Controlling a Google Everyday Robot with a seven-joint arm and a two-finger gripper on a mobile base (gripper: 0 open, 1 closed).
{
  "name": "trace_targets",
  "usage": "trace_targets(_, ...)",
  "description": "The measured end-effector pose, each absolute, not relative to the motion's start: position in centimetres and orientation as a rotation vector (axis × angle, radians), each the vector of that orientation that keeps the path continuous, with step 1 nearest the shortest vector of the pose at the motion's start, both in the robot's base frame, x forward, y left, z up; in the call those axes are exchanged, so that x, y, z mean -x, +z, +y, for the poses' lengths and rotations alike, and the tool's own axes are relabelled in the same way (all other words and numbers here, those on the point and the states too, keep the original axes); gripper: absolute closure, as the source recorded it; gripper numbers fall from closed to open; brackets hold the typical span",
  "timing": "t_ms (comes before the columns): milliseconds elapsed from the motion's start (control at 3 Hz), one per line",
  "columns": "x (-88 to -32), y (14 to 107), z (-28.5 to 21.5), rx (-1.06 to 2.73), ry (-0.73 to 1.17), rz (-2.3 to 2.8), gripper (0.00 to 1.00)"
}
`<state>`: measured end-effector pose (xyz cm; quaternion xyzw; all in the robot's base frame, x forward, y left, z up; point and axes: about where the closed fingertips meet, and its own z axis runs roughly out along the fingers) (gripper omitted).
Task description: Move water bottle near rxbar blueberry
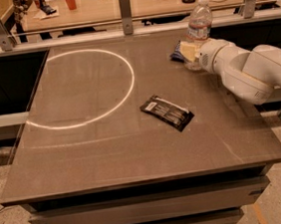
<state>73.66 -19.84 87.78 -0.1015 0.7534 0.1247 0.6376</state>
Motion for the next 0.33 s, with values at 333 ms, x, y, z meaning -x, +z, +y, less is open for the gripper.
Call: trace_targets(333, -73.69, 87.81, -19.67, 0.234, 0.286, 1.720, 0.82)
